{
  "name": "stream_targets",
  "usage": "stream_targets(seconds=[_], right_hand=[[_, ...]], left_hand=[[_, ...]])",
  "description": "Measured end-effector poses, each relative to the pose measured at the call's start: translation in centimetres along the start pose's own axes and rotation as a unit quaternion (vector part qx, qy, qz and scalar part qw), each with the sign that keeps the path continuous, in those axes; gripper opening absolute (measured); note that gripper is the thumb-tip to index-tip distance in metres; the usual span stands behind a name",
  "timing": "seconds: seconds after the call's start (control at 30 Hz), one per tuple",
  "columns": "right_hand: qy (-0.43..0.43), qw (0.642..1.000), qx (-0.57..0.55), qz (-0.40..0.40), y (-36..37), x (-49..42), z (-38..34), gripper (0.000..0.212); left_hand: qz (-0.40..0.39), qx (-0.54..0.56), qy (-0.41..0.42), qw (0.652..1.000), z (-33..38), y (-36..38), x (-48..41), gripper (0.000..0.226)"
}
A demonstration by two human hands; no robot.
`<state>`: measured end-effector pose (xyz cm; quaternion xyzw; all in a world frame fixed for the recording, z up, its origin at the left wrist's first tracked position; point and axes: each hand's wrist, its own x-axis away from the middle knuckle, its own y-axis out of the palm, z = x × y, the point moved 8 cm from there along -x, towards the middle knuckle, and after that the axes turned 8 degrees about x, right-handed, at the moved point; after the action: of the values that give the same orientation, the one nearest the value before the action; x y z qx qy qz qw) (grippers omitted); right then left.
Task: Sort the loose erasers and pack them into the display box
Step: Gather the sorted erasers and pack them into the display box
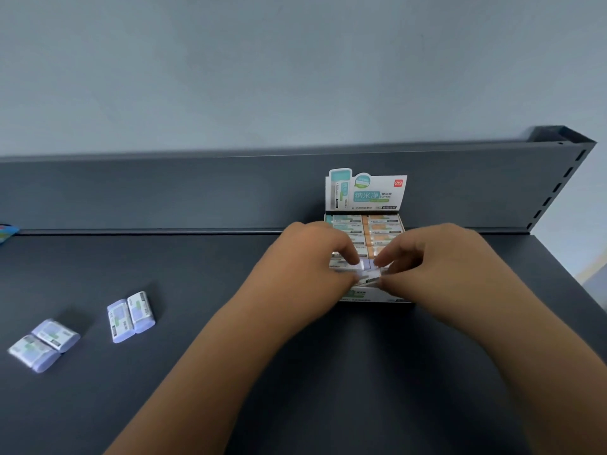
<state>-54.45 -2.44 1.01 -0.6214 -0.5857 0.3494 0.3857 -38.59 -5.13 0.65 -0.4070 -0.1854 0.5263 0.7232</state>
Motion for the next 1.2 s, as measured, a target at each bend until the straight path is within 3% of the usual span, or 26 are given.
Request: stream_targets(seconds=[0.4,0.77,0.87,1.1,1.2], right_hand=[[-0.031,0.999,0.012,0.012,0.8,0.0,-1.0,0.010],[-0.050,0.996,-0.053,0.046,0.6,0.0,-0.7,0.009],[-0.079,0.994,-0.057,0.054,0.5,0.3,-1.4,0.010],[-0.159,0.984,0.052,0.067,0.0,1.7,-4.2,0.041],[-0.176,0.976,0.115,0.064,-0.1,3.0,-6.0,0.044]], left_hand=[[0.034,-0.068,-0.024,0.997,-1.3,-0.5,0.5,0.014],[0.062,-0.130,-0.018,0.989,-1.5,0.0,-0.4,0.012],[0.057,-0.159,-0.026,0.985,-0.8,-0.4,0.2,0.020],[0.037,-0.207,-0.037,0.977,-0.7,-1.9,3.4,0.052],[0.047,-0.251,-0.065,0.965,-1.7,-3.0,5.2,0.071]])
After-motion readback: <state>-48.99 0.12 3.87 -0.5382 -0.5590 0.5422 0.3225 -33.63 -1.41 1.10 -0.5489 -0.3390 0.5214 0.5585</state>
